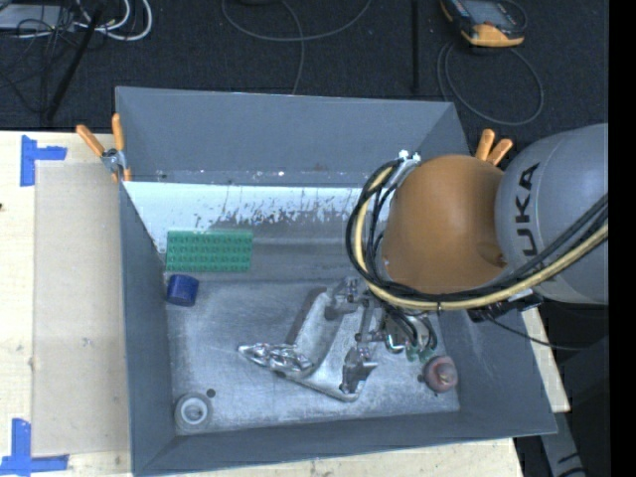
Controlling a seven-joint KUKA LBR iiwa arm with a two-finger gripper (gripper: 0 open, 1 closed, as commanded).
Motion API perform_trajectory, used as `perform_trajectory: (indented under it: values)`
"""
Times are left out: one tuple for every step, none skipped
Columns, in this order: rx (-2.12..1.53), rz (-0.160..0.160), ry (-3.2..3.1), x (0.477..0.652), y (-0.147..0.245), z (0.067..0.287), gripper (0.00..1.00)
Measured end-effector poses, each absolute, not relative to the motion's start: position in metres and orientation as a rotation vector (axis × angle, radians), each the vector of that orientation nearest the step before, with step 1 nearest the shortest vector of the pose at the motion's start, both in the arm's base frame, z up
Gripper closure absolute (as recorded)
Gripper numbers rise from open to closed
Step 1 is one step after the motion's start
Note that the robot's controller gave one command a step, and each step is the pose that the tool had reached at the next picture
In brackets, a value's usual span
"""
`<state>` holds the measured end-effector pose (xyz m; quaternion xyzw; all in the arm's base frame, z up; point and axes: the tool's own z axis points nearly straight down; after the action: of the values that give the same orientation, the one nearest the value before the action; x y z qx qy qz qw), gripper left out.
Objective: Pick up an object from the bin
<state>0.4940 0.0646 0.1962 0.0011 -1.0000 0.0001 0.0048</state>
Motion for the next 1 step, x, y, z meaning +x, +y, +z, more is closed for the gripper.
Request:
perform_trajectory:
  values:
    - [0.372,-0.006,-3.12,0.5282,0.0733,0.0718,0.0]
